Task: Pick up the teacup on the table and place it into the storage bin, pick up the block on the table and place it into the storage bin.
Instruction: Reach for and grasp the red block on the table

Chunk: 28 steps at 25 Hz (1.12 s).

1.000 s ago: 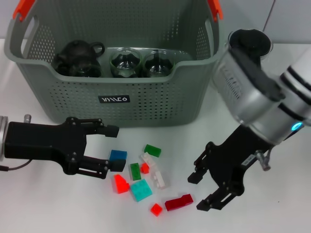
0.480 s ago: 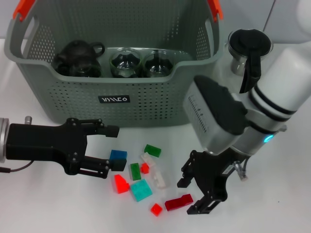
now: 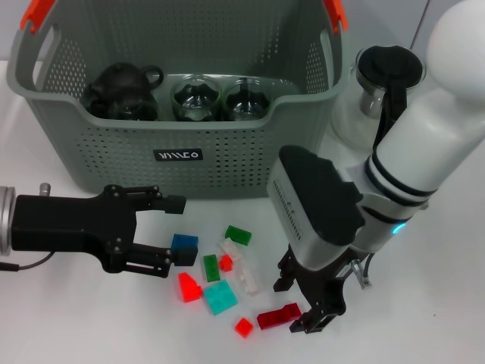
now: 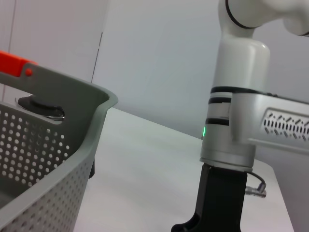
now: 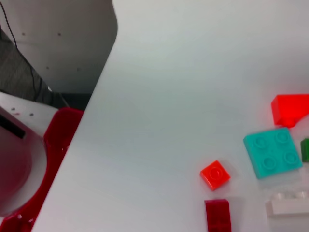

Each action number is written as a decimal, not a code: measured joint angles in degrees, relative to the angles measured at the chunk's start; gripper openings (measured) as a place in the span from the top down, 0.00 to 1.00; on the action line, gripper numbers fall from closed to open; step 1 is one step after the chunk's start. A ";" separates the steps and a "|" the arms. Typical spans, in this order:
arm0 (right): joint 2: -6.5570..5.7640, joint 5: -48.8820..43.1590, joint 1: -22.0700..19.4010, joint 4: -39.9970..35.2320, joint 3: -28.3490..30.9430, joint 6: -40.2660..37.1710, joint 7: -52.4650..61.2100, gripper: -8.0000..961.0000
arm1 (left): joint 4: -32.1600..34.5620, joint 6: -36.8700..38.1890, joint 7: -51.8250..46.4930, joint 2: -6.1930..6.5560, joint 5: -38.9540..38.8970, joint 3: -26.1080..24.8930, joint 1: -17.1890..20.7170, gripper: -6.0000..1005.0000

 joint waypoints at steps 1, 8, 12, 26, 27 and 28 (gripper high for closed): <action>0.02 0.01 0.05 0.11 -0.64 0.51 0.03 0.33 | -0.17 -0.09 0.01 0.00 0.00 -0.02 0.02 0.11; 0.25 0.63 0.13 0.10 -3.27 2.09 0.13 0.33 | -0.48 -0.19 0.05 0.00 -0.09 -0.04 -0.03 0.11; 0.29 0.94 0.13 0.18 -4.45 3.07 0.29 0.33 | -0.53 -0.25 0.12 0.00 -0.19 -0.04 -0.05 0.11; 0.22 1.35 -0.25 -0.11 -8.39 6.74 3.10 0.67 | -0.75 -0.36 0.12 0.03 -0.29 -0.89 -0.06 0.11; 0.18 1.35 -0.29 -0.25 -8.53 6.79 3.21 0.68 | -0.77 -0.34 0.13 0.05 -0.29 -1.05 -0.01 0.11; 0.12 1.37 -0.34 -0.47 -8.58 6.81 3.34 0.69 | -0.80 -0.31 0.13 0.07 -0.29 -1.18 0.03 0.11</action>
